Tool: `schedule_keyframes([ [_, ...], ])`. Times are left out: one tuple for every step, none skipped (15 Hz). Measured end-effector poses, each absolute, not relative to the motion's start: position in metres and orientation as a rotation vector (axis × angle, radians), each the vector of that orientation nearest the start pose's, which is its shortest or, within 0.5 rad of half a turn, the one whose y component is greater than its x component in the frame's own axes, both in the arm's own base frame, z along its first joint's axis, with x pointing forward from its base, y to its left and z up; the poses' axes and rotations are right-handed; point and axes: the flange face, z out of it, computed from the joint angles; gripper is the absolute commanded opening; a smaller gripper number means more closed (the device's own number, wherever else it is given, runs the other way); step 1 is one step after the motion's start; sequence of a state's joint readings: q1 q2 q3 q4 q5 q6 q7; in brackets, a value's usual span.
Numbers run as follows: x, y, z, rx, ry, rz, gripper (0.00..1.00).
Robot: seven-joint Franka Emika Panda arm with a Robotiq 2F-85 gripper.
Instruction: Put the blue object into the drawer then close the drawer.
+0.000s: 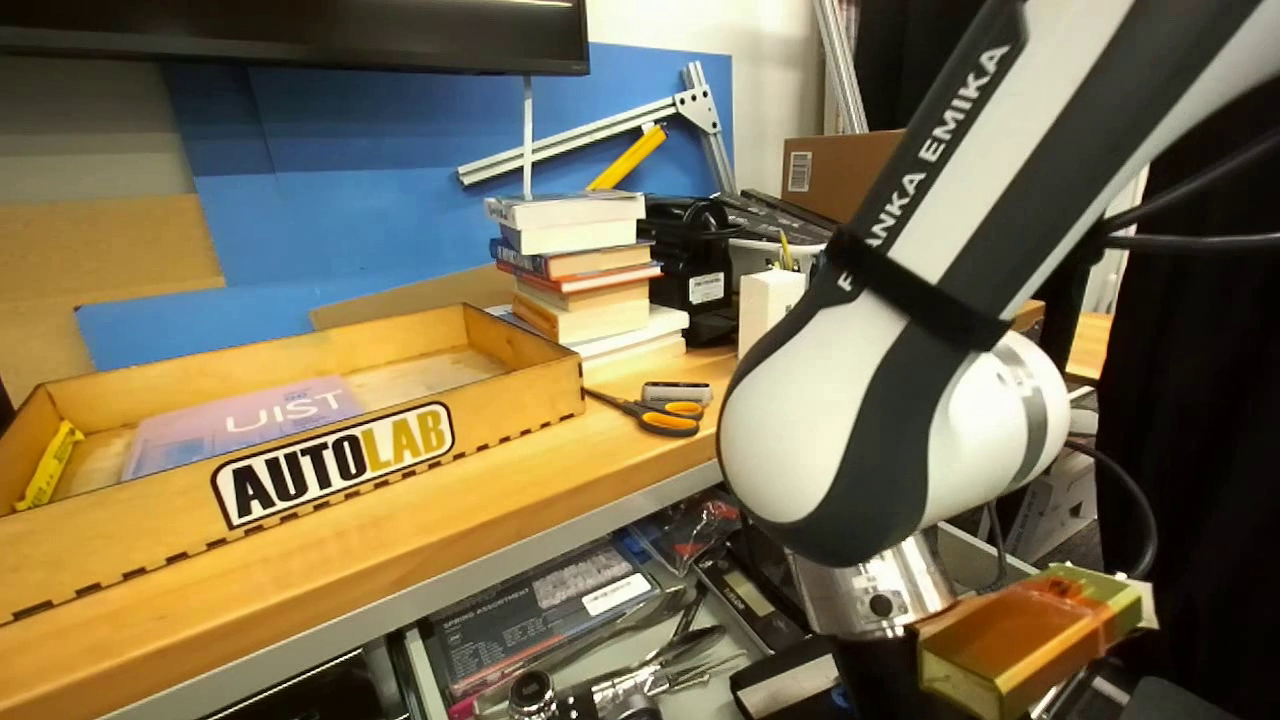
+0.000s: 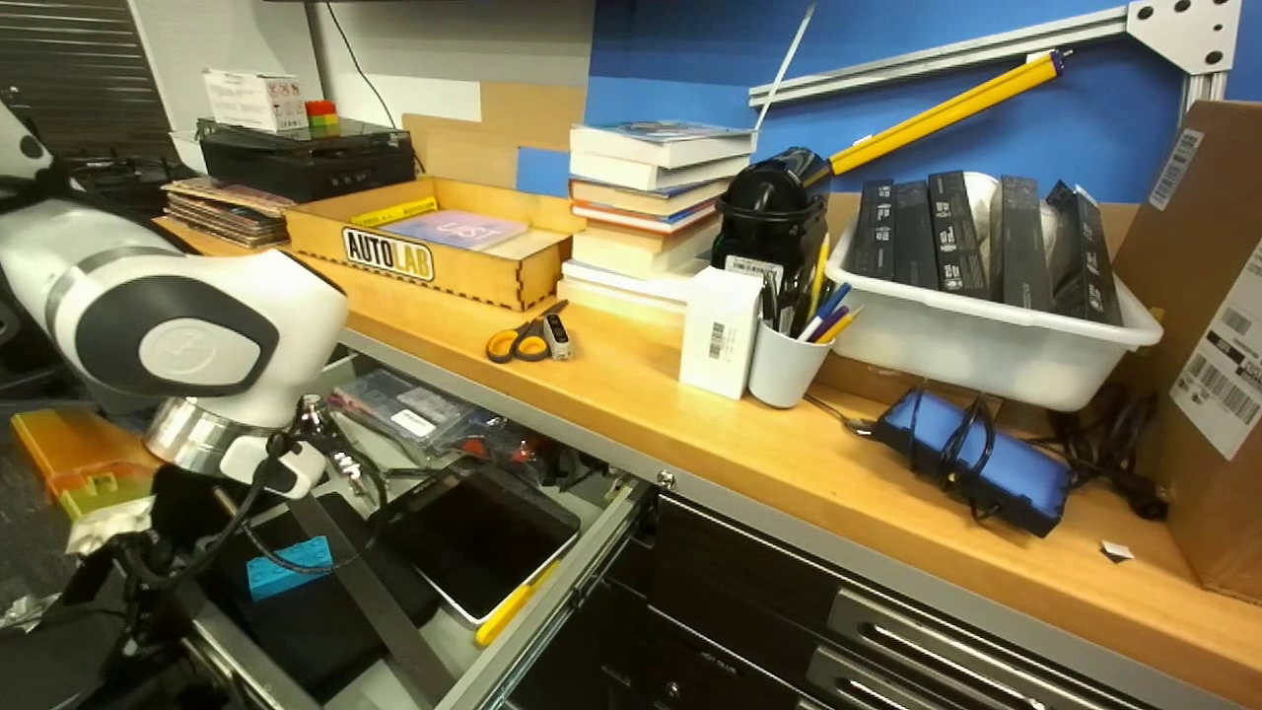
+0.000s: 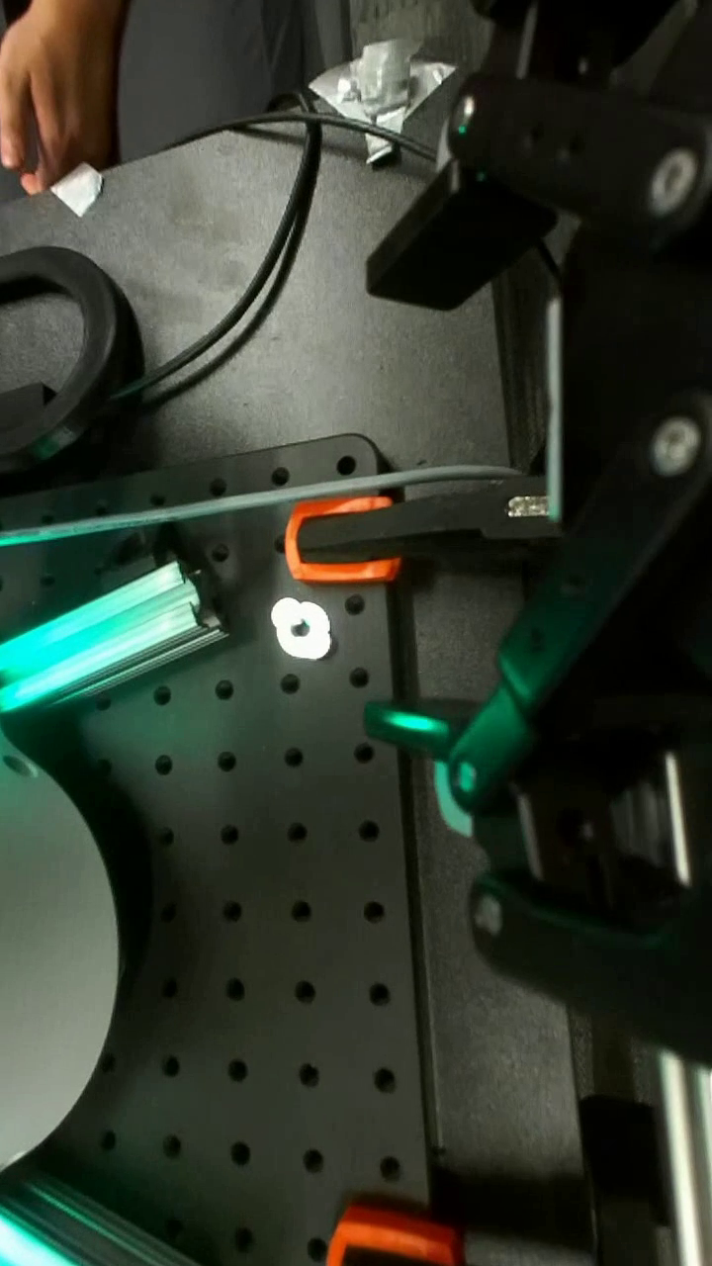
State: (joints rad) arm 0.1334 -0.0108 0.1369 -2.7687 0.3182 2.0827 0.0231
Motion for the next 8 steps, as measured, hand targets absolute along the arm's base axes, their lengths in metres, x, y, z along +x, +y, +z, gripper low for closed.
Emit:
schedule_keyframes([
  [0.291, 0.097, 0.185, -2.854, 0.055, 1.038, 1.00],
  [0.294, 0.098, 0.185, -2.857, 0.115, 1.029, 1.00],
  [0.298, 0.099, 0.186, -2.859, 0.167, 0.996, 1.00],
  [0.304, 0.098, 0.187, -2.857, 0.216, 0.958, 1.00],
  [0.311, 0.097, 0.189, -2.859, 0.267, 0.916, 1.00],
  [0.320, 0.096, 0.192, -2.863, 0.317, 0.869, 1.00],
  [0.328, 0.095, 0.194, -2.870, 0.369, 0.818, 1.00],
  [0.338, 0.094, 0.197, -2.876, 0.421, 0.763, 1.00],
])
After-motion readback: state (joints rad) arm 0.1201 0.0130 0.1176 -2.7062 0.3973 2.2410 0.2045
